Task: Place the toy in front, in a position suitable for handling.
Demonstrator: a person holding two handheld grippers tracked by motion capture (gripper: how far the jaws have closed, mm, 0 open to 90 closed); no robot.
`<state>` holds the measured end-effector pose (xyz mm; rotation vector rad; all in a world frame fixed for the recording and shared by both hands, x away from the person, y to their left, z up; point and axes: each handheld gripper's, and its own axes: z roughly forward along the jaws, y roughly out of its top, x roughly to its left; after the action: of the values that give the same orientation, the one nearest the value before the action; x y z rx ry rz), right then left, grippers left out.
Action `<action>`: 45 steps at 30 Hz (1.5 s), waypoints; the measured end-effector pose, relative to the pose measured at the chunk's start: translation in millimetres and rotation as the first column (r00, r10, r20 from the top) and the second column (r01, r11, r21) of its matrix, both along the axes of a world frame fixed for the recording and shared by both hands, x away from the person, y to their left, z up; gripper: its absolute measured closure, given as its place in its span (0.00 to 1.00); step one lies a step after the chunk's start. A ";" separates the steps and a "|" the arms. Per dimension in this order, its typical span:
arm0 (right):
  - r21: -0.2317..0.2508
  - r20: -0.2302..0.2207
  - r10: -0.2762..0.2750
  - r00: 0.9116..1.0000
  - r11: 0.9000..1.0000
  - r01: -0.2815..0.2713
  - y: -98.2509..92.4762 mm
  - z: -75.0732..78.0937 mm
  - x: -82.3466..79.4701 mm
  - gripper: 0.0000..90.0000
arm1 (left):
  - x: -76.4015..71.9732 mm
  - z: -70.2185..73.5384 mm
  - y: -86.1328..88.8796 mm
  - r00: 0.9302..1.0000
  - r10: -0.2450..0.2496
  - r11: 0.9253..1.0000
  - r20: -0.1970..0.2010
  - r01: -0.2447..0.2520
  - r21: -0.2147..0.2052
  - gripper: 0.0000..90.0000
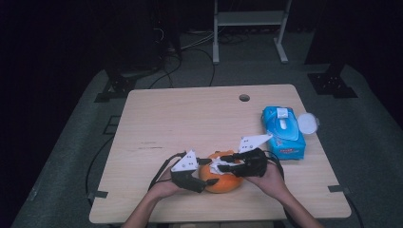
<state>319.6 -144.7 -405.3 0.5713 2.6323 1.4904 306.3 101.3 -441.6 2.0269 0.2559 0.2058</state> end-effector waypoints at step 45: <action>0.000 0.067 -0.110 0.992 0.994 0.110 -36.9 -10.7 -11.3 0.91 | 24.0 -8.9 13.2 0.978 0.166 0.985 -0.126 -0.171 -0.030 0.36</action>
<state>308.4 -181.6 -416.0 0.6430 2.5099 1.4466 330.3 114.5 -450.4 1.9810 0.5070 0.1797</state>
